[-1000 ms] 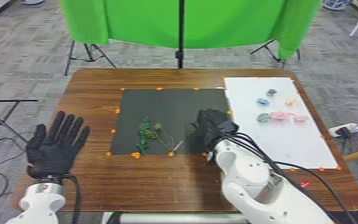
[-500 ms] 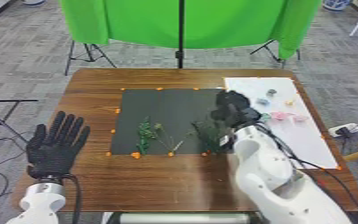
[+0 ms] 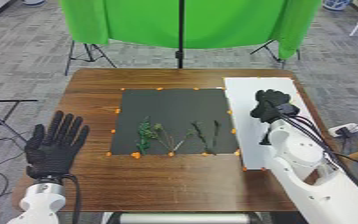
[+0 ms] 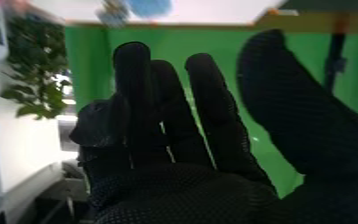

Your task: Arrange flowers

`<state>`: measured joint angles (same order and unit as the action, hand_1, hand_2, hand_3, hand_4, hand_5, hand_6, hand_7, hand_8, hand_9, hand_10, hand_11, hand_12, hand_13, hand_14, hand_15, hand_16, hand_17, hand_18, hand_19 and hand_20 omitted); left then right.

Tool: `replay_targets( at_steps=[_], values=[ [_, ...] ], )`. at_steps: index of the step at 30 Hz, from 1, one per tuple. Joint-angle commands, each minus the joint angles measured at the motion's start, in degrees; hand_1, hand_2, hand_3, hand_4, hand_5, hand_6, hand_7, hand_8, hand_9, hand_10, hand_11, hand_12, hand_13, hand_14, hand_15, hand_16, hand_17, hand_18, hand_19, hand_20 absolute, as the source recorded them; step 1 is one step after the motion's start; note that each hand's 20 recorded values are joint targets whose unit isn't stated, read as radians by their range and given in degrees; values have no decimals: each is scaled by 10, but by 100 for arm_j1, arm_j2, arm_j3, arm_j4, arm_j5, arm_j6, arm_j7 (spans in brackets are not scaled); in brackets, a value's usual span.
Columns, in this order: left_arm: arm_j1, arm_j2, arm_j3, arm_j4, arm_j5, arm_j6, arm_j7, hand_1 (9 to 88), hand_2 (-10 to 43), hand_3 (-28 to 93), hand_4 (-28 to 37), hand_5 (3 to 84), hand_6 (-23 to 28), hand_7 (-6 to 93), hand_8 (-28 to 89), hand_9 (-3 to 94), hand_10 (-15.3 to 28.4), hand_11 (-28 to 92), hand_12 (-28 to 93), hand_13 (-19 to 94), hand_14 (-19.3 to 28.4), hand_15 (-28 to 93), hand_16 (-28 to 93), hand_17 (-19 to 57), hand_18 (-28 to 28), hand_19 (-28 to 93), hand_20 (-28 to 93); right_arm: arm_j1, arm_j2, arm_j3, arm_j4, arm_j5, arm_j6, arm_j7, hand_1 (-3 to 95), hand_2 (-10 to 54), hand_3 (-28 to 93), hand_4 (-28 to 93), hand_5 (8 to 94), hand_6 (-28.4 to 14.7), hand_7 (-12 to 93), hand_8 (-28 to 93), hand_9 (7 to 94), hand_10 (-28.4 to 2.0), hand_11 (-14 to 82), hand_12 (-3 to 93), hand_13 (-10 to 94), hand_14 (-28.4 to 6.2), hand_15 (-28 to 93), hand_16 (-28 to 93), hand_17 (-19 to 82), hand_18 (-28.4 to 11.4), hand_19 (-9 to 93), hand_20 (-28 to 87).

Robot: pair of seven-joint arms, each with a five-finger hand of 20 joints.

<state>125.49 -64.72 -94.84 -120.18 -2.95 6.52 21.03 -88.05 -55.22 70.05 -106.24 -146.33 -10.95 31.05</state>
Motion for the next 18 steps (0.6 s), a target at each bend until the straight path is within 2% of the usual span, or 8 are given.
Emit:
replay_targets(
  at_steps=[1,5,10,13,17,18],
  values=[
    [48,-40,21,28,-5,62,-67,306,136,770,-283,449,90,96,-90,386,146,163,85,275,149,274,-64,-67,130,318,109,-156,-57,-35,435,-190,-153,183,451,-95,907,-283,484,-55,233,-162,443,-185,182,150,398,-176,631,126,284,-260,924,492],
    [31,-55,40,37,4,52,-74,307,137,768,-283,450,90,96,-90,386,146,163,85,275,149,275,-63,-67,130,317,109,-250,-24,-34,510,-297,-137,156,466,-95,909,-283,494,-48,240,-166,461,-177,189,153,419,-167,622,124,287,-259,922,485],
    [10,-68,64,42,7,48,-98,307,139,767,-283,450,90,96,-90,386,146,164,86,275,150,275,-63,-67,130,319,110,-323,-25,-88,572,-334,251,207,515,-95,876,-283,540,-42,258,-171,545,-169,245,167,479,-153,619,138,303,-250,923,469],
    [33,-68,49,35,3,49,-76,306,139,767,-283,450,90,96,-90,385,146,164,85,274,150,275,-63,-67,130,319,110,-333,-26,-121,581,-354,425,193,571,-95,773,-283,578,-34,278,-173,606,-158,321,185,521,-131,596,264,308,-241,925,455],
    [81,-66,27,13,-1,31,-60,306,139,767,-283,450,90,96,-90,385,145,164,86,275,149,274,-63,-67,130,319,110,-327,-16,-153,519,-327,585,170,614,-95,703,-283,624,-17,326,-181,702,-128,226,361,560,-118,596,327,314,-238,925,449],
    [85,-63,26,14,-8,26,-54,306,139,767,-283,450,90,96,-90,385,146,164,86,275,149,274,-63,-67,130,319,110,-293,-17,-182,509,-327,629,173,616,-95,702,-283,628,-18,345,-128,716,-125,214,379,568,-116,595,335,314,-238,925,449]
  ],
)
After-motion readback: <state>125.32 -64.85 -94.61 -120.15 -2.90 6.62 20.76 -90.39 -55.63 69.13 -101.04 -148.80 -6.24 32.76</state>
